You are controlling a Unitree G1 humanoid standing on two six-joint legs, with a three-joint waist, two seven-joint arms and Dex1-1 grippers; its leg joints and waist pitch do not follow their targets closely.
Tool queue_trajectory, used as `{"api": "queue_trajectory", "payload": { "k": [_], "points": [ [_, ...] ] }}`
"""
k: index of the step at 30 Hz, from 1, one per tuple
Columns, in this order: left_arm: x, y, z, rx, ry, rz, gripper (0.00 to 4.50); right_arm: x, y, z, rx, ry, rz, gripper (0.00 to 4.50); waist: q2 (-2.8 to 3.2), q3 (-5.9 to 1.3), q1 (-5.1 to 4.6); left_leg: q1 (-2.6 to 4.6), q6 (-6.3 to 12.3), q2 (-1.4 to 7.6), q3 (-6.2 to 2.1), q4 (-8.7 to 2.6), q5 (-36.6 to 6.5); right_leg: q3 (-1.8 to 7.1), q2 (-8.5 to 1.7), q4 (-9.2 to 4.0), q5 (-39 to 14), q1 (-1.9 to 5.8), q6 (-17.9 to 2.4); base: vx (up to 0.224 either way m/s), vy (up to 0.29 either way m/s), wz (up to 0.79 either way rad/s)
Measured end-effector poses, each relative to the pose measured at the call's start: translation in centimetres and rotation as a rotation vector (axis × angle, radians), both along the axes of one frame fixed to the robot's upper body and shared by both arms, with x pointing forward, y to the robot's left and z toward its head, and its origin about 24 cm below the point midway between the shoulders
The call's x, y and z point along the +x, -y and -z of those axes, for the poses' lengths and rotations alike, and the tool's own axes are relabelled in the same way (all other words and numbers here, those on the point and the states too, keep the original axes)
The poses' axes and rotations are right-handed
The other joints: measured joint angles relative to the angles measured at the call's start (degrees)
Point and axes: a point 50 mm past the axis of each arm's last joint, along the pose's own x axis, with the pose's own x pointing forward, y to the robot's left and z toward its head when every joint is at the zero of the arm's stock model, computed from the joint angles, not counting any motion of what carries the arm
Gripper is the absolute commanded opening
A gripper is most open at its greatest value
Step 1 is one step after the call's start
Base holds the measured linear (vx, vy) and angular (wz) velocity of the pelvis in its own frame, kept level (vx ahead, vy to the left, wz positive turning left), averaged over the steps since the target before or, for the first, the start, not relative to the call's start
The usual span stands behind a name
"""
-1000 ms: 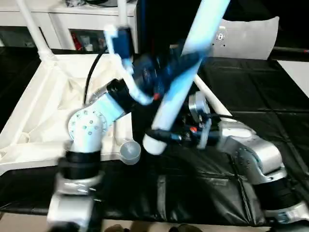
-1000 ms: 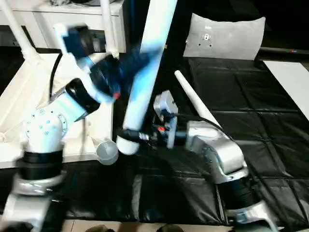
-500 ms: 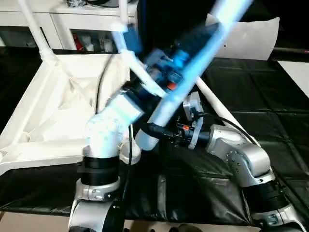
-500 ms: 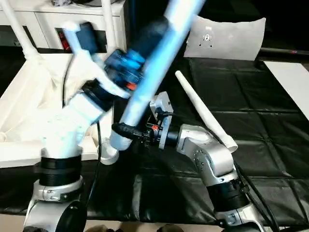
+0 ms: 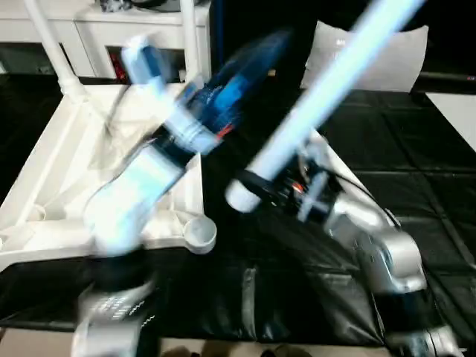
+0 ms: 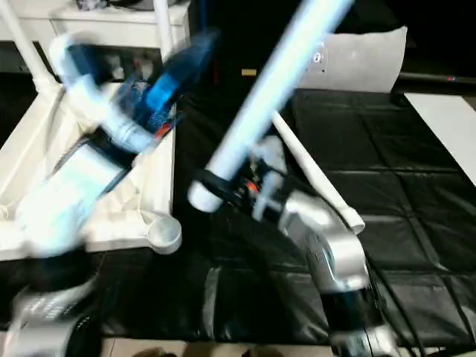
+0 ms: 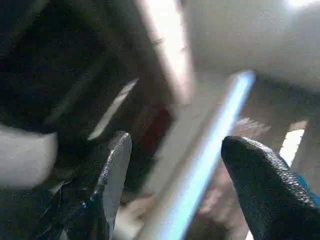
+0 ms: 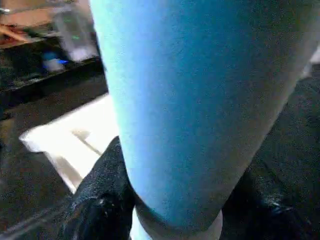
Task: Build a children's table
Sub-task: Pick table leg, then move to table
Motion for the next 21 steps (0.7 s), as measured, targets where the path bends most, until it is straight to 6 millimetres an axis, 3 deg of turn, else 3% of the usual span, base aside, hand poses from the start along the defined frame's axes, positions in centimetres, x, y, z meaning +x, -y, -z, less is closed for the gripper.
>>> {"api": "queue_trajectory", "payload": {
  "k": [2, 6, 9, 12, 15, 19, 21],
  "points": [
    [-0.1, -1.1, 1.2, 0.083, -0.048, -0.091, 3.61, -0.2, 0.3, 0.0, -0.030, -0.003, 0.047, 1.90, -0.01, 0.00, 0.00, 0.01, -0.10, 0.01, -0.01, 0.00, -0.02, 0.00, 0.01, 0.01, 0.02, 0.00, 0.02, 0.000, 0.000, 0.00],
    [-0.4, -4.3, 4.3, 0.448, -0.153, -0.380, 3.61, -0.3, 0.9, -0.1, -0.091, -0.026, 0.169, 1.90, -0.08, -0.03, -0.15, 0.10, -0.43, 0.05, -0.01, -0.04, -0.08, 0.00, 0.05, 0.04, 0.01, 0.08, 0.10, 0.000, 0.000, 0.00],
    [-1.0, -5.1, 6.0, 0.535, -0.212, -0.437, 3.61, -0.6, 1.2, 0.7, -0.120, -0.072, 0.207, 1.90, -0.17, -0.01, 0.12, 0.10, -0.46, 0.05, -0.01, -0.02, -0.02, 0.00, 0.03, 0.03, 0.05, -0.01, 0.17, 0.000, 0.000, 0.00],
    [-2.2, -7.0, 8.5, 0.632, -0.274, -0.676, 3.61, -0.5, 0.6, 0.6, -0.141, -0.063, 0.339, 1.90, -0.16, -0.04, -0.17, -0.02, -0.46, 0.05, 0.00, -0.03, 0.02, 0.01, 0.02, -0.07, 0.14, -0.09, 0.25, 0.000, 0.000, 0.00],
    [-3.3, -7.8, 10.3, 0.675, -0.344, -0.798, 3.61, -0.7, 1.4, 0.7, -0.183, 0.001, 0.416, 1.90, -0.28, -0.08, 0.15, -0.01, -0.45, 0.05, -0.01, -0.03, 0.02, 0.01, 0.02, -0.13, 0.14, -0.10, 0.28, 0.000, 0.000, 0.00],
    [-4.0, -6.8, 10.3, 0.682, -0.312, -0.822, 3.61, -1.7, 2.1, 1.9, -0.173, -0.019, 0.430, 1.90, -0.33, -0.13, 0.77, -0.13, -0.12, -0.08, 0.08, 0.02, -0.01, 0.13, -0.21, -0.26, 0.14, 0.17, 0.35, 0.000, 0.000, 0.00],
    [-4.0, -5.7, 10.3, 0.686, -0.281, -0.798, 3.61, -2.2, 2.3, 2.2, -0.145, -0.044, 0.422, 1.90, 0.04, -0.26, 1.25, -0.40, 0.83, -0.19, -0.02, 0.87, -0.17, 0.35, -0.41, -0.35, 0.24, 0.28, 0.79, 0.000, 0.000, 0.00]
  ]
}}
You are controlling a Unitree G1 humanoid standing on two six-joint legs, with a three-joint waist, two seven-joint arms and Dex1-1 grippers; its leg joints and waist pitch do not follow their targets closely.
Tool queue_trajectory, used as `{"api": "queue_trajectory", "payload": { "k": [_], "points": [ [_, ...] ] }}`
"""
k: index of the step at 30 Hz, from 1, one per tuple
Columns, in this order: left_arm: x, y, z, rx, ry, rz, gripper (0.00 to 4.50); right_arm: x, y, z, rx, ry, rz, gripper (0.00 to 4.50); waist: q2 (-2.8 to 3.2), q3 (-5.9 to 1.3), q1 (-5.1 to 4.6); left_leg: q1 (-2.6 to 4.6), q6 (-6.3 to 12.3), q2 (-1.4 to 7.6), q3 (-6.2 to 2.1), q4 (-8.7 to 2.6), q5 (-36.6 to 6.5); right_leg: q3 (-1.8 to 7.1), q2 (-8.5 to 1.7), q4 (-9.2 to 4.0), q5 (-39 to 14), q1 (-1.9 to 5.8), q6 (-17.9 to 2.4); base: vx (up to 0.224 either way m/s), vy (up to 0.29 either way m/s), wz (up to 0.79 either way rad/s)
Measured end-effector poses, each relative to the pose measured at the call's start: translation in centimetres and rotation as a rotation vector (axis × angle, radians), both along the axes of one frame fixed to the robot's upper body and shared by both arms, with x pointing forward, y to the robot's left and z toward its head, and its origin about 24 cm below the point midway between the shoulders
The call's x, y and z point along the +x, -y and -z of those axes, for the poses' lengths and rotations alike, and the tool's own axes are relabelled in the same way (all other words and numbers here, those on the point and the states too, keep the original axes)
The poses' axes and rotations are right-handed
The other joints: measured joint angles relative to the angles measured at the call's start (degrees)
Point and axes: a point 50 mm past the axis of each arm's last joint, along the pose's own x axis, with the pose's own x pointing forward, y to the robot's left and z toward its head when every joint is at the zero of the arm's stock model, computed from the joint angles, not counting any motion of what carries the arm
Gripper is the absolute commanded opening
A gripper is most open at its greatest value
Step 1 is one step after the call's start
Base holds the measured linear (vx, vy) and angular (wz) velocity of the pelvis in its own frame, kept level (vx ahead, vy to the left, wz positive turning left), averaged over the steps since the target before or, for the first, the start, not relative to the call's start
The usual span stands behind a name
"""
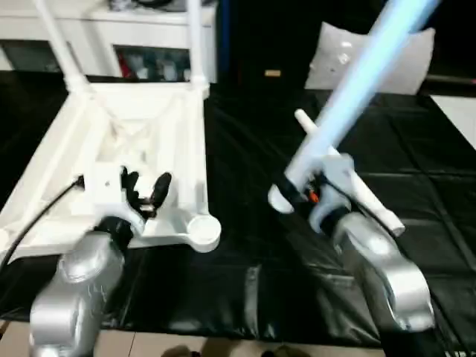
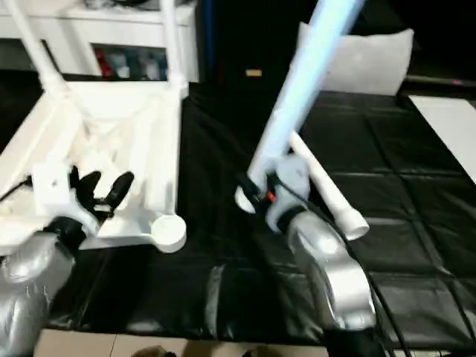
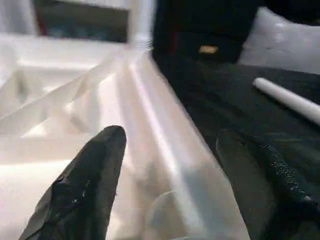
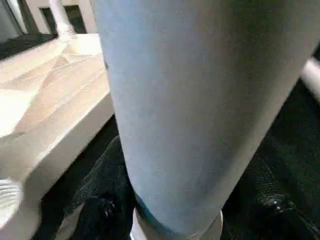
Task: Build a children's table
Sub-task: Move to table
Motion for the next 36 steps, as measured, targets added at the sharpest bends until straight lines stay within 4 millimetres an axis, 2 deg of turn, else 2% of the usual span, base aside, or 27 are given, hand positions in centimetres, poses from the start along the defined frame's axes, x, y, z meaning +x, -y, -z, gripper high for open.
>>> {"api": "queue_trajectory", "payload": {
  "k": [3, 5, 7, 11, 14, 15, 16, 17, 18, 19, 20, 21, 22, 23, 24, 25, 26, 27, 28, 29, 30, 31, 32, 33, 34, 35, 36],
  "points": [
    [-0.1, 0.7, 0.1, -0.009, 0.019, 0.001, 3.61, 0.0, 0.5, 0.0, 0.012, -0.003, 0.025, 1.90, 0.59, -0.23, 0.26, -1.09, 0.93, -0.46, -1.65, 2.25, -1.07, -0.06, -0.34, -0.07, 0.12, 0.25, 0.65, -0.021, 0.114, -0.03],
    [-0.1, 0.4, 0.4, 0.007, 0.013, -0.016, 3.61, -0.1, 0.6, 0.0, 0.011, -0.002, 0.028, 1.90, 0.54, -0.23, -0.25, -0.59, 1.95, -1.19, -1.03, 1.71, -0.86, -0.07, -1.03, -0.89, 0.21, 0.53, 0.43, -0.021, 0.162, 0.05],
    [-0.1, -0.3, 0.6, 0.025, 0.009, -0.052, 3.61, -0.1, -0.3, -0.1, 0.020, 0.011, -0.003, 1.90, 0.29, -0.27, -1.58, -0.39, 3.47, -2.43, -0.23, 0.75, -0.23, -0.22, -2.13, -1.31, 0.31, 0.41, -1.25, -0.033, 0.183, 0.03],
    [-0.1, -0.5, 0.4, 0.035, 0.018, -0.069, 3.61, -0.1, -0.5, -0.2, 0.023, 0.018, -0.020, 1.90, 0.03, -0.20, -4.16, -0.26, 5.08, -3.85, 1.48, -0.26, 0.31, -1.45, -5.39, -2.30, 0.26, 0.58, -1.15, -0.059, 0.160, 0.04],
    [-0.2, 0.1, 0.4, 0.036, 0.023, -0.042, 3.61, -0.2, -0.2, -0.1, 0.024, 0.015, -0.010, 1.90, 0.00, -0.09, -4.00, -0.85, 5.90, -3.94, 1.58, 1.12, -0.12, -1.63, -6.61, -4.56, 0.85, 1.48, 3.48, -0.063, 0.150, -0.06],
    [-0.2, 0.1, 0.4, 0.042, 0.023, -0.043, 3.61, -0.2, 0.0, 0.0, 0.024, 0.010, -0.004, 1.90, 0.31, 0.08, -3.93, -0.95, 6.58, -3.94, 1.39, 2.38, -0.77, -1.76, -6.65, -4.99, 1.10, 2.10, 3.97, -0.058, 0.182, -0.14],
    [-0.3, -0.1, 0.5, 0.046, 0.023, -0.049, 3.61, -0.2, 0.0, 0.1, 0.025, 0.007, -0.002, 1.90, 0.64, 0.29, -4.40, -0.80, 7.00, -4.10, 1.38, 2.70, -1.07, -2.04, -6.61, -5.18, 0.60, 2.33, 4.06, -0.078, 0.191, -0.05],
    [-0.3, -0.3, 0.6, 0.052, 0.021, -0.060, 3.61, -0.3, -0.2, 0.1, 0.027, 0.004, -0.005, 1.90, 0.87, 0.43, -5.46, -0.68, 7.13, -4.39, 1.60, 2.25, -1.13, -2.57, -6.21, -4.13, -1.23, 2.27, 3.32, -0.078, 0.191, 0.07],
    [-0.3, -0.7, 0.6, 0.059, 0.020, -0.073, 3.61, -0.4, -0.8, 0.1, 0.041, 0.003, -0.022, 1.90, 0.74, 0.37, -6.12, -0.50, 7.05, -4.99, 1.86, 1.11, -1.06, -3.82, -6.19, 1.44, -3.44, 1.17, 1.37, -0.078, 0.191, 0.07],
    [-0.3, -0.8, 0.6, 0.062, 0.019, -0.080, 3.61, -0.4, -1.0, 0.2, 0.041, -0.001, -0.031, 1.90, 0.57, 0.25, -6.24, -0.14, 6.54, -5.07, 2.28, -0.02, -0.70, -5.48, -5.05, 4.35, -3.71, 0.75, 1.17, -0.061, 0.152, 0.11],
    [-0.2, -0.8, 0.6, 0.062, 0.019, -0.081, 3.61, -0.4, -1.0, 0.2, 0.038, 0.001, -0.030, 1.90, 0.13, -0.03, -6.08, 0.01, 6.14, -5.20, 3.28, -1.34, -0.44, -7.00, -3.72, 5.21, -3.76, 1.19, 1.03, -0.065, 0.081, 0.06],
    [-0.1, -0.6, 0.6, 0.060, 0.023, -0.080, 3.61, -0.3, -0.8, 0.0, 0.032, 0.007, -0.029, 1.90, -0.49, -0.41, -5.93, 0.07, 4.81, -5.80, 4.37, -2.81, 0.36, -8.25, -3.01, 4.33, -3.88, 2.07, 0.31, -0.065, 0.081, 0.06],
    [0.1, -0.3, 0.5, 0.060, 0.026, -0.074, 3.61, -0.2, -0.6, -0.1, 0.025, 0.013, -0.027, 1.90, -2.62, -1.65, -5.19, -0.58, 1.18, -8.06, 6.02, -4.34, 1.51, -7.58, -2.94, 1.51, -4.44, 3.06, -0.94, 0.000, 0.000, 0.00],
    [0.4, 0.3, 0.6, 0.055, 0.024, -0.059, 3.61, -0.1, -0.2, -0.3, 0.016, 0.023, -0.018, 1.90, -2.45, -1.89, -4.49, -2.42, -3.56, -8.71, 3.69, -0.13, 0.59, -6.32, -3.60, 2.33, -4.11, 1.51, 0.63, 0.069, 0.047, -0.22],
    [0.1, 0.8, 1.0, 0.063, 0.008, -0.038, 3.61, 0.1, 0.1, -0.2, 0.008, 0.016, -0.008, 1.90, -0.83, -1.60, -3.76, -3.26, -4.47, -8.28, -2.71, 6.44, -1.30, -5.99, -3.70, 2.94, -3.72, 1.68, 1.03, 0.069, 0.047, -0.22],
    [-0.1, 0.7, 1.4, 0.070, -0.008, -0.035, 3.61, 0.0, 0.2, -0.1, 0.010, 0.011, -0.004, 1.90, -0.21, -1.35, -3.93, -3.68, -5.41, -7.74, -5.29, 7.88, -2.64, -6.71, -3.85, 3.03, -3.20, 1.92, 0.81, 0.051, 0.161, -0.38],
    [0.0, 0.8, 1.3, 0.071, -0.005, -0.028, 3.61, 0.0, 0.3, 0.0, 0.014, 0.005, 0.001, 1.90, 1.32, -1.29, -4.22, -3.17, -4.36, -7.34, -5.40, 7.74, -4.74, -7.40, -3.82, 2.99, -2.83, 2.21, 0.79, -0.064, 0.249, -0.27],
    [-0.1, 0.7, 1.0, 0.075, 0.007, -0.028, 3.61, -0.1, 0.1, 0.1, 0.017, -0.010, -0.006, 1.90, 1.79, -0.76, -4.97, -2.90, -1.68, -7.29, -5.30, 7.60, -4.69, -6.26, -2.94, 4.29, -3.19, 1.72, -0.28, -0.064, 0.249, -0.27],
    [-0.2, 0.6, 1.0, 0.077, 0.005, -0.031, 3.61, -0.1, 0.0, 0.2, 0.020, -0.014, -0.012, 1.90, 1.82, -0.63, -5.49, -3.03, -1.41, -7.36, -5.43, 7.48, -4.47, -5.39, -2.49, 5.34, -3.37, 1.67, -0.41, -0.103, 0.209, -0.02],
    [-0.4, 0.5, 1.2, 0.080, -0.003, -0.032, 3.61, -0.2, 0.0, 0.2, 0.020, -0.016, -0.013, 1.90, 1.13, -0.68, -5.76, -3.00, -2.74, -7.70, -5.35, 6.23, -3.71, -4.35, -2.08, 6.69, -3.67, 1.74, 0.12, -0.115, 0.106, 0.05],
    [-0.5, 0.4, 1.4, 0.081, -0.008, -0.034, 3.61, -0.2, 0.2, 0.1, 0.017, -0.009, -0.011, 1.90, 0.68, -0.87, -5.78, -3.03, -4.49, -7.90, -4.97, 4.27, -2.74, -4.39, -2.58, 6.00, -3.71, 2.27, 0.05, -0.115, 0.106, 0.05],
    [-0.5, 0.3, 1.4, 0.086, -0.008, -0.037, 3.61, -0.2, 0.1, 0.0, 0.018, -0.004, -0.012, 1.90, 0.27, -1.08, -5.72, -3.17, -5.22, -8.34, -4.61, 2.52, -2.34, -4.32, -2.88, 3.88, -3.96, 3.12, -0.32, -0.110, 0.044, 0.01],
    [-0.4, 0.4, 1.2, 0.087, -0.002, -0.039, 3.61, -0.3, 0.2, -0.1, 0.016, -0.001, -0.012, 1.90, -1.20, -1.76, -5.57, -3.54, -5.51, -8.95, -3.32, 1.03, -2.16, -3.68, -4.05, 0.70, -4.80, 3.97, 0.75, -0.108, 0.004, 0.00],
    [-0.3, 0.5, 1.1, 0.086, 0.003, -0.048, 3.61, -0.2, 0.4, -0.2, 0.007, 0.006, -0.011, 1.90, -0.92, -1.37, -4.94, -4.06, -6.25, -8.88, -2.81, 1.12, -1.77, -4.22, -5.24, 0.17, -3.31, 3.88, 2.41, -0.108, 0.004, 0.00],
    [-0.2, 0.6, 1.2, 0.090, 0.002, -0.050, 3.61, -0.3, 0.5, -0.1, 0.001, 0.003, -0.007, 1.90, 0.27, -0.70, -4.59, -4.14, -6.83, -8.02, -2.96, 2.59, -1.45, -5.52, -5.47, 0.02, -2.58, 4.24, 3.63, -0.150, 0.015, -0.08],
    [-0.2, 0.9, 1.2, 0.092, 0.002, -0.045, 3.61, -0.4, 0.7, 0.0, -0.002, -0.004, -0.001, 1.90, 1.66, 0.28, -4.61, -3.71, -6.90, -7.02, -3.38, 4.41, -1.28, -6.76, -5.21, 0.31, -2.56, 5.44, 3.73, -0.190, 0.092, -0.22],
    [-0.1, 0.9, 1.3, 0.098, -0.001, -0.047, 3.61, -0.4, 0.4, 0.3, 0.011, -0.017, -0.006, 1.90, 2.63, 0.97, -5.14, -3.84, -6.02, -7.10, -3.85, 4.73, -1.73, -6.71, -4.44, 3.72, -4.37, 5.86, 2.24, -0.190, 0.092, -0.22]
  ]
}}
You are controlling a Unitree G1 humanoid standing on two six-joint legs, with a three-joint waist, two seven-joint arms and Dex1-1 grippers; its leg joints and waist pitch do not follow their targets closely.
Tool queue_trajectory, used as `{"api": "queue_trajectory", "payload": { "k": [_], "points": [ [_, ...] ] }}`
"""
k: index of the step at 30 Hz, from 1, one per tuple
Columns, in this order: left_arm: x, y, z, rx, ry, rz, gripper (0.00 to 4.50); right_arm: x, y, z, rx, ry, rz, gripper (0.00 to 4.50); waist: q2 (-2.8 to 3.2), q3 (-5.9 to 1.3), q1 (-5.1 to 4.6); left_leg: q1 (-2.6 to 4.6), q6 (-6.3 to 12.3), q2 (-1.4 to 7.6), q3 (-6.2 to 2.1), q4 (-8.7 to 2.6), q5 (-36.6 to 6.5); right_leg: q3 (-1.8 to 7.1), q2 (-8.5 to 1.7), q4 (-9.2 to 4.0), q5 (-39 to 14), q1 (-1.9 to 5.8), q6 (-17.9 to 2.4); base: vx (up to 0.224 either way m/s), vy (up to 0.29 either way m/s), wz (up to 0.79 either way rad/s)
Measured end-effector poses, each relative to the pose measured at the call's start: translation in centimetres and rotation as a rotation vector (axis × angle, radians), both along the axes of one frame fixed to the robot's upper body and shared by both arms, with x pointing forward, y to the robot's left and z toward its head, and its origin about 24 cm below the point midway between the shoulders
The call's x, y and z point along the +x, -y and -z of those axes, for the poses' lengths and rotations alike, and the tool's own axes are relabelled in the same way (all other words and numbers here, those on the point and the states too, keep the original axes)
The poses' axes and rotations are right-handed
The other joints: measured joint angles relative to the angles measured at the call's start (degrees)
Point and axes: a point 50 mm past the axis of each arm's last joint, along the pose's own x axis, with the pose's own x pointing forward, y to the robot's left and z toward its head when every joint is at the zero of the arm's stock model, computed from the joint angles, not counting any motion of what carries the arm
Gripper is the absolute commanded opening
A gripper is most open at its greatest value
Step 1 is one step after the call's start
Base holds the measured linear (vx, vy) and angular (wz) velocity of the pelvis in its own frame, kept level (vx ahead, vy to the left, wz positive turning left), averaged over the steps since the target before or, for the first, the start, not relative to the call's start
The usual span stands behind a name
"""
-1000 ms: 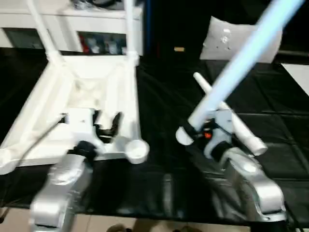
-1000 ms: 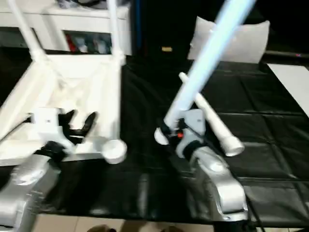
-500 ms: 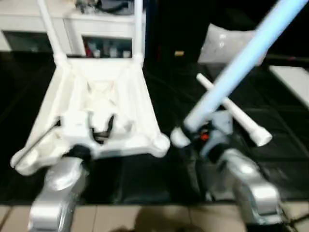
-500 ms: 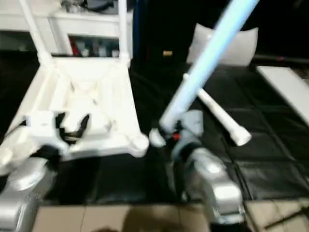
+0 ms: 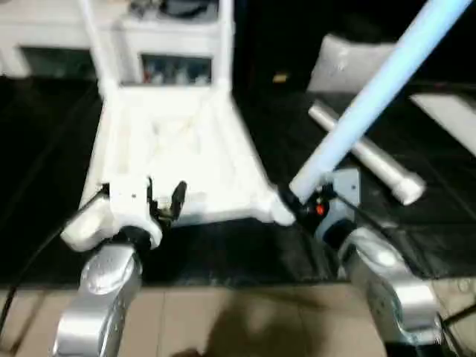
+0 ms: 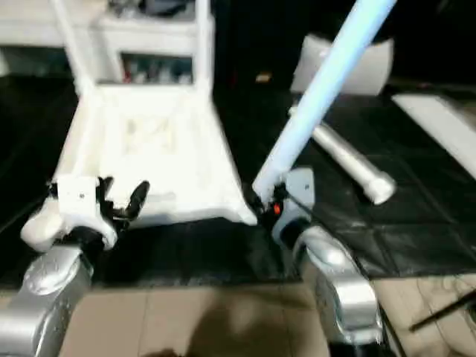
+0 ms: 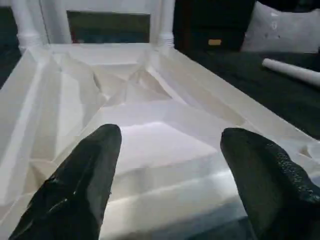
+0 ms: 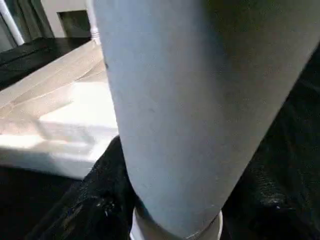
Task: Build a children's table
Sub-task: Move to table
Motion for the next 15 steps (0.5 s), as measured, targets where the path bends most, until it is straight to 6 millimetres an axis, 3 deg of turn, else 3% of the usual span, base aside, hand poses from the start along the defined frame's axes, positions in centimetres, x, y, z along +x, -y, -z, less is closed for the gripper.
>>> {"api": "queue_trajectory", "payload": {
  "k": [1, 2, 3, 5, 6, 7, 8, 9, 10, 11, 12, 13, 14, 15],
  "points": [
    [0.3, -0.1, -0.2, 0.009, 0.008, -0.001, 3.61, 0.0, -0.2, 0.0, 0.011, 0.001, -0.005, 1.90, -0.46, 0.09, -0.65, -0.08, 0.00, 0.16, -0.22, -0.47, 0.00, 0.51, 0.58, 3.27, -1.39, -0.24, -0.58, -0.162, 0.053, 0.06],
    [0.7, 0.2, -0.5, 0.009, 0.018, 0.008, 3.61, -0.2, 0.2, 0.1, 0.005, -0.001, 0.007, 1.90, -0.74, 0.05, -0.46, -0.22, 0.01, 0.46, 0.10, -1.96, 0.00, 0.95, 1.60, 5.46, -2.01, -0.73, -1.14, -0.099, -0.067, 0.40],
    [0.7, 0.5, -0.6, 0.006, 0.023, 0.016, 3.61, -0.1, 0.5, -0.1, -0.009, 0.003, 0.013, 1.90, -1.14, -0.35, -0.02, -0.25, 0.00, 0.62, 0.13, -4.97, 0.00, 1.49, 3.24, 5.14, -2.78, -0.99, -2.51, -0.099, -0.067, 0.40],
    [0.6, 0.7, -0.2, 0.004, 0.010, 0.022, 3.61, 0.3, 0.3, -0.8, -0.008, 0.032, 0.006, 1.90, -1.78, -1.00, 0.80, -0.27, -0.07, -0.11, -0.58, -9.89, 0.06, 2.02, 5.34, 1.02, -4.39, 0.20, -5.26, -0.117, -0.095, 0.03],
    [0.5, 0.7, -0.2, 0.003, 0.008, 0.017, 3.61, 0.5, 0.2, -1.1, -0.004, 0.045, 0.002, 1.90, -2.51, -1.32, 1.07, -0.42, -0.33, -1.21, -0.66, -12.04, 0.26, 2.47, 4.68, -2.61, -5.59, 1.19, -7.78, -0.140, -0.087, -0.07],
    [0.5, 0.7, -0.3, 0.005, 0.011, 0.012, 3.61, 0.6, 0.3, -1.4, -0.006, 0.053, 0.000, 1.90, -3.04, -1.68, 1.14, -1.51, -0.58, -1.75, -0.73, -10.58, 0.34, 1.93, 3.13, -4.52, -3.34, 1.19, -5.76, -0.145, -0.072, -0.12],
    [0.3, 0.6, -0.1, -0.002, 0.006, -0.001, 3.61, 0.7, 0.5, -1.3, -0.006, 0.048, 0.001, 1.90, -2.61, -1.44, 1.32, -2.02, 0.53, -0.35, -1.43, -4.78, 0.38, 1.29, 2.91, -3.80, -1.94, 0.98, -2.38, -0.105, -0.068, -0.35],
    [0.1, 0.6, 0.4, -0.007, -0.019, -0.007, 3.61, 0.4, 0.9, -0.9, -0.009, 0.031, 0.009, 1.90, -2.20, -1.10, 0.85, -1.24, 0.97, 2.56, -1.97, 2.02, 0.71, -0.06, 2.96, -2.49, -2.26, 0.90, -2.04, -0.105, -0.068, -0.35],
    [0.0, 0.7, 0.4, -0.010, -0.026, -0.001, 3.61, 0.3, 1.3, -0.8, -0.014, 0.024, 0.022, 1.90, -1.82, -0.90, 0.63, 0.39, 0.87, 4.25, -2.91, 3.72, 0.66, -0.78, 2.94, -1.75, -2.41, 0.61, -1.80, -0.089, -0.046, -0.52],
    [0.1, 0.8, 0.3, -0.017, -0.020, 0.005, 3.61, 0.3, 1.6, -0.7, -0.014, 0.020, 0.032, 1.90, -1.33, -0.83, -0.22, 2.49, 0.38, 5.76, -3.65, 2.07, -1.24, -1.87, 2.63, -1.04, -2.36, -0.06, -1.72, -0.074, 0.005, -0.28],
    [0.3, 0.7, -0.1, -0.017, -0.003, 0.008, 3.61, 0.3, 1.8, -0.6, -0.010, 0.016, 0.042, 1.90, -1.02, -0.37, -1.93, 2.74, 3.27, 6.22, -3.35, 0.42, -2.43, -2.46, 2.25, -0.65, -2.26, -0.72, -1.73, -0.074, 0.005, -0.28],
    [0.2, 0.4, 0.0, -0.020, -0.006, 0.000, 3.61, 0.2, 1.7, -0.4, -0.008, 0.005, 0.043, 1.90, -1.36, -0.33, -2.85, 2.52, 3.58, 6.19, -3.27, -0.25, -2.11, -1.91, 2.61, -0.86, -2.15, -1.39, -1.89, -0.099, 0.013, -0.14],
    [0.1, 0.1, 0.1, -0.022, -0.010, -0.011, 3.61, 0.1, 1.4, -0.3, -0.003, 0.000, 0.033, 1.90, -1.41, -0.31, -3.47, 2.62, 3.60, 6.18, -3.38, -0.84, -1.86, -1.43, 3.07, -1.39, -1.56, -1.57, -2.25, -0.163, -0.007, -0.25],
    [0.2, -0.1, 0.1, -0.025, -0.005, -0.019, 3.61, 0.1, 1.1, -0.5, 0.006, 0.006, 0.027, 1.90, -1.67, -0.37, -3.94, 2.75, 4.09, 5.90, -3.24, -1.66, -0.68, -1.38, 2.88, -1.92, 0.11, -1.50, -2.18, -0.163, -0.007, -0.25]
  ]
}}
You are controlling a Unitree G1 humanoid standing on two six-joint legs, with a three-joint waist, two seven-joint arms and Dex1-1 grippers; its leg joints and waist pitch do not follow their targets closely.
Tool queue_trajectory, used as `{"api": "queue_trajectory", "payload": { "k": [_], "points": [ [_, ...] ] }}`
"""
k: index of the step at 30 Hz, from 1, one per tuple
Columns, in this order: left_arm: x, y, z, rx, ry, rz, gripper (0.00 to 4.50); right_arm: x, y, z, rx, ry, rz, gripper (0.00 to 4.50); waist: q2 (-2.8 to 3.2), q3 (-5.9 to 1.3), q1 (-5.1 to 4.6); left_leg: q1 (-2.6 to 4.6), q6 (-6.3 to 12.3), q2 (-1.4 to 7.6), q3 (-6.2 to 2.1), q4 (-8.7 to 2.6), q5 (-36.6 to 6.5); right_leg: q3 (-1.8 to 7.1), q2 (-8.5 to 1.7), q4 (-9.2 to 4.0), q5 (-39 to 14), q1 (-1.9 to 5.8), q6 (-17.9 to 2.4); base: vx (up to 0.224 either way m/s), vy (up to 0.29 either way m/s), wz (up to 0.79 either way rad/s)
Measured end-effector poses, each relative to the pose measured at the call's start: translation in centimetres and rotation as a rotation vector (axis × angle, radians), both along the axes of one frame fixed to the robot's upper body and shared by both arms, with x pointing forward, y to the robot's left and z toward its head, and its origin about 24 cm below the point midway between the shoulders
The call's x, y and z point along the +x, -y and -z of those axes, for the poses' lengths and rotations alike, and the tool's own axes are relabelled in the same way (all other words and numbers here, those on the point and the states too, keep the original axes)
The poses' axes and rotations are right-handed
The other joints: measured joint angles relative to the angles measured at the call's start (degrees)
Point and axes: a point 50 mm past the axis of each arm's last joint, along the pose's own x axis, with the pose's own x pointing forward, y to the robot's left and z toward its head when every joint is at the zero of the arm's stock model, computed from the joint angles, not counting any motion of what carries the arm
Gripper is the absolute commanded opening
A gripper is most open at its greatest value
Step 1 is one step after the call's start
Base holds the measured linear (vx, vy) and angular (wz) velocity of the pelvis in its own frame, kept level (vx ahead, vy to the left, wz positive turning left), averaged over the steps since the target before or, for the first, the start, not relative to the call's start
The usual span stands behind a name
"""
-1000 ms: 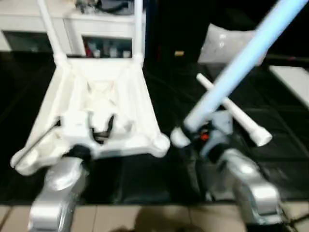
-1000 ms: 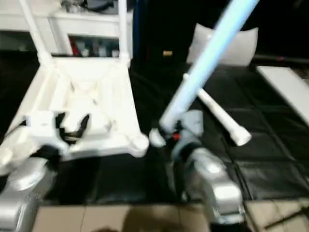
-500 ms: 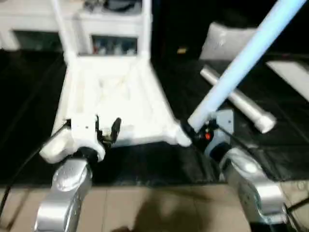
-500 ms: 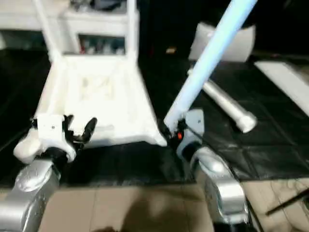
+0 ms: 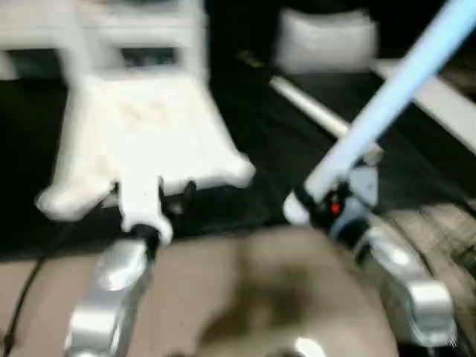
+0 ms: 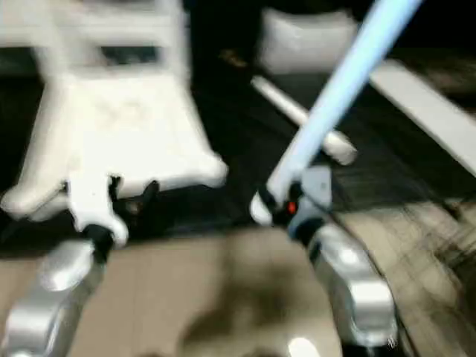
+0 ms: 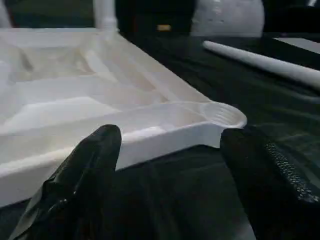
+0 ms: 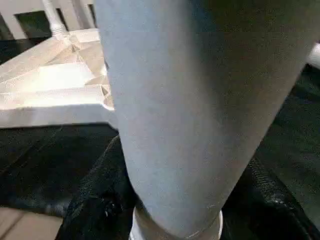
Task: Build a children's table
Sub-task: Move to table
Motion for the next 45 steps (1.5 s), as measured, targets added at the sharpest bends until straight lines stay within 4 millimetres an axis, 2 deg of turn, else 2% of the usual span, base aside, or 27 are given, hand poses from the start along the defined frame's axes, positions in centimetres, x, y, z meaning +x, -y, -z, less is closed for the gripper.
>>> {"api": "queue_trajectory", "payload": {
  "k": [3, 7, 10, 13, 15, 18, 19, 20, 21, 22, 23, 24, 25, 26, 27, 29, 31, 32, 33, 34, 35, 38, 40, 41, 43, 44, 45],
  "points": [
    [0.2, 0.2, -0.4, -0.010, 0.021, 0.008, 3.61, 0.0, 0.3, -0.2, 0.007, 0.007, 0.013, 1.90, -0.23, 0.22, 0.04, 1.33, -0.32, 0.03, 1.28, -2.31, -0.12, 0.11, -0.37, -0.90, -0.22, 0.13, -0.14, -0.057, -0.051, -0.09],
    [0.1, 0.6, -0.3, -0.014, 0.019, 0.012, 3.61, 0.1, 0.6, -0.3, -0.001, 0.011, 0.015, 1.90, -0.75, 0.62, 1.13, 1.97, 0.33, 0.96, 3.41, -3.91, -0.83, -0.12, -0.64, -2.08, -0.26, 0.40, -0.18, -0.005, -0.045, -0.01],
    [-0.2, 0.5, 0.0, -0.012, 0.006, 0.009, 3.61, 0.1, 0.2, -0.3, 0.000, 0.009, -0.010, 1.90, -0.73, 0.62, 1.87, 2.99, 0.30, 1.83, 3.55, -4.54, -0.45, -0.07, 0.30, -3.57, -0.22, 1.53, -0.23, 0.091, -0.006, -0.02],
    [-0.2, -0.2, -0.1, -0.006, 0.009, -0.016, 3.61, 0.1, -0.7, -0.4, 0.001, 0.005, -0.058, 1.90, -1.17, 0.51, 1.77, 4.32, 0.28, 1.50, 3.75, -4.93, 1.33, 0.59, 0.08, -2.26, -1.01, 1.65, -0.81, 0.119, 0.015, -0.04],
    [0.0, -0.1, -0.4, -0.009, 0.020, -0.016, 3.61, 0.1, -0.6, -0.3, -0.010, 0.004, -0.058, 1.90, -1.06, 0.15, 2.89, 3.81, 1.76, 1.17, 4.47, -4.90, 0.49, 0.77, 0.21, -3.18, -1.47, 2.64, -0.55, 0.199, 0.006, -0.02],
    [0.2, 0.6, -0.6, -0.028, 0.032, 0.003, 3.61, 0.2, -0.2, -0.3, -0.032, 0.002, -0.053, 1.90, -0.04, -0.65, 5.00, 1.56, 5.89, 1.44, 3.83, -2.02, -0.39, 0.71, 0.93, -4.59, -1.80, 3.29, 0.80, 0.205, 0.035, -0.02],
    [0.2, 0.4, -0.7, -0.022, 0.035, -0.001, 3.61, 0.3, -0.3, -0.5, -0.034, 0.008, -0.058, 1.90, -0.05, -0.91, 4.70, 2.46, 4.31, 1.45, 3.03, -2.72, -1.49, 0.79, 1.10, -3.74, -2.14, 3.04, 1.34, 0.274, -0.025, 0.00],
    [0.2, 0.1, -0.6, -0.018, 0.033, -0.012, 3.61, 0.4, -1.0, -0.8, -0.030, 0.019, -0.089, 1.90, -0.57, -0.96, 4.16, 3.38, 1.84, 0.92, 2.40, -3.48, -1.95, 1.80, 0.57, -0.23, -2.82, 0.88, 1.68, 0.292, -0.083, -0.06],
    [0.2, -0.6, -0.2, -0.003, 0.012, -0.036, 3.61, 0.4, -1.9, -1.0, -0.021, 0.027, -0.128, 1.90, -1.02, -1.03, 3.36, 4.56, 2.20, -0.65, 0.66, -3.93, -2.44, 2.88, -0.19, 5.12, -3.25, -1.96, 2.59, 0.292, -0.083, -0.06],
    [0.2, -0.5, -0.1, -0.003, 0.010, -0.038, 3.61, 0.4, -1.9, -1.0, -0.026, 0.028, -0.142, 1.90, -1.31, -1.13, 3.03, 5.47, 2.98, -2.03, -1.68, -4.44, -2.88, 3.95, -0.05, 6.83, -3.58, -3.99, 3.63, 0.117, -0.055, -0.12],
    [0.2, -0.3, -0.2, -0.007, 0.015, -0.033, 3.61, 0.4, -1.6, -1.0, -0.042, 0.028, -0.148, 1.90, -1.99, -1.49, 2.35, 6.00, 3.28, -3.37, -3.33, -4.97, -3.08, 5.26, -0.10, 5.99, -3.29, -5.71, 4.00, 0.000, 0.000, 0.00],
    [0.3, 0.1, -0.5, -0.014, 0.028, -0.021, 3.61, 0.4, -1.0, -1.0, -0.072, 0.030, -0.144, 1.90, -4.23, -1.89, 1.40, 6.18, 3.66, -6.29, -4.46, -4.99, -3.47, 8.38, -1.15, 0.20, -1.57, -5.76, 3.53, 0.000, 0.000, 0.00],
    [0.4, 0.7, -0.6, -0.029, 0.034, -0.009, 3.61, 0.3, -0.3, -0.8, -0.107, 0.025, -0.138, 1.90, -5.56, -1.30, 1.22, 6.09, 4.64, -7.28, -4.23, -3.49, -4.38, 9.11, -1.68, 1.62, 0.42, -5.45, 2.85, -0.022, -0.044, 0.55],
    [0.3, 1.7, -0.4, -0.049, 0.026, 0.020, 3.61, 0.3, 0.5, -0.3, -0.145, 0.005, -0.125, 1.90, -4.71, -1.33, 1.81, 5.09, 8.08, -6.10, -2.60, 0.18, -4.85, 8.28, -1.53, 1.01, -0.10, -4.34, 3.04, 0.106, -0.016, 0.50],
    [0.1, 2.0, -0.3, -0.047, 0.019, 0.037, 3.61, 0.3, 0.8, 0.2, -0.161, -0.015, -0.114, 1.90, -4.54, -0.95, 2.26, 3.86, 8.64, -5.56, -0.08, 3.31, -4.40, 8.00, -1.43, -0.35, -0.29, -2.38, 2.61, 0.106, -0.016, 0.50],
    [0.1, 1.7, -0.3, -0.036, 0.019, 0.029, 3.61, 0.3, 0.4, 0.1, -0.138, -0.009, -0.126, 1.90, -3.90, -0.55, 3.87, 2.35, 7.06, -5.23, 1.67, 3.02, -3.29, 7.80, -0.69, -2.41, -0.33, 0.49, 1.62, 0.171, 0.013, -0.05],
    [0.3, 1.5, -0.6, -0.031, 0.032, 0.031, 3.61, 0.3, -0.1, -0.3, -0.110, 0.009, -0.135, 1.90, -1.07, -0.36, 5.22, 0.29, 4.74, -1.91, 1.83, -2.02, -0.98, 5.69, 1.64, -3.78, -0.99, 3.17, 1.52, 0.170, 0.052, -0.11],
    [0.3, 1.3, -0.6, -0.027, 0.032, 0.032, 3.61, 0.3, -0.3, -0.3, -0.101, 0.010, -0.137, 1.90, 0.18, 0.07, 5.10, 0.59, 3.62, -0.77, 1.73, -0.98, 0.67, 4.85, 2.29, -3.24, -1.77, 3.71, 1.77, 0.205, 0.132, 0.01],
    [0.3, 0.7, -0.4, -0.016, 0.023, 0.015, 3.61, 0.3, -1.0, -0.3, -0.089, 0.011, -0.159, 1.90, -0.28, 0.07, 4.60, 1.13, 4.47, -1.94, 1.68, -1.01, -0.30, 5.00, 1.76, 0.25, -3.42, 2.62, -1.28, 0.205, 0.132, 0.01],
    [0.4, 0.3, -0.2, -0.010, 0.016, 0.000, 3.61, 0.2, -1.1, -0.4, -0.088, 0.015, -0.164, 1.90, -0.53, -0.08, 4.36, 1.63, 4.82, -2.27, 1.64, -1.22, -0.64, 5.08, 1.77, 3.83, -3.94, 1.00, -0.84, 0.190, 0.138, 0.07],
    [0.4, 0.3, -0.1, -0.011, 0.011, -0.002, 3.61, 0.2, -0.9, -0.4, -0.094, 0.016, -0.161, 1.90, -0.40, -0.16, 4.27, 2.29, 4.98, -2.34, 1.66, -1.48, -0.96, 4.97, 1.99, 5.62, -4.12, -0.41, 0.16, 0.163, 0.107, 0.10],
    [0.5, 0.9, -0.3, -0.019, 0.021, 0.020, 3.61, 0.3, -0.5, -0.6, -0.101, 0.029, -0.142, 1.90, -1.67, -0.49, 3.74, 4.75, 5.62, -3.96, 3.28, -3.23, -1.76, 5.06, 1.25, 4.69, -2.40, -4.96, 2.88, 0.153, 0.063, 0.04],
    [0.5, 1.1, -0.4, -0.021, 0.028, 0.027, 3.61, 0.4, -0.4, -0.7, -0.102, 0.039, -0.139, 1.90, -4.34, -0.63, 3.44, 6.38, 5.57, -6.34, 4.95, -4.09, -2.48, 6.29, -0.35, -0.92, 1.58, -5.37, 0.74, 0.147, -0.014, -0.03],
    [0.5, 1.2, -0.3, -0.025, 0.023, 0.028, 3.61, 0.4, -0.1, -0.6, -0.106, 0.036, -0.130, 1.90, -4.96, -0.68, 3.56, 6.30, 5.55, -6.86, 4.83, -3.15, -3.26, 7.33, -0.47, -0.72, 4.05, -4.91, 0.39, 0.145, -0.075, 0.03],
    [0.5, 2.0, -0.2, -0.028, 0.020, 0.076, 3.61, 0.5, 0.8, -0.2, -0.113, 0.019, -0.098, 1.90, -4.61, -0.74, 4.36, 5.05, 6.48, -5.97, 3.56, 0.56, -3.54, 7.56, 0.62, -0.56, 3.16, -3.99, -0.35, 0.139, -0.068, -0.01],
    [0.4, 2.0, -0.2, -0.018, 0.020, 0.091, 3.61, 0.5, 0.8, -0.4, -0.107, 0.033, -0.104, 1.90, -4.54, -0.76, 4.60, 4.13, 5.82, -5.21, 2.74, 0.47, -2.18, 7.55, 1.03, -0.47, 3.07, -3.85, -0.38, 0.096, -0.050, -0.23],
    [0.4, 1.8, -0.3, -0.004, 0.020, 0.106, 3.61, 0.5, 0.6, -0.7, -0.098, 0.052, -0.116, 1.90, -4.14, -0.80, 4.81, 2.74, 3.17, -3.66, 2.01, -1.43, -0.22, 6.96, 1.56, -0.18, 3.26, -3.82, -0.02, 0.096, -0.050, -0.23]
  ]
}}
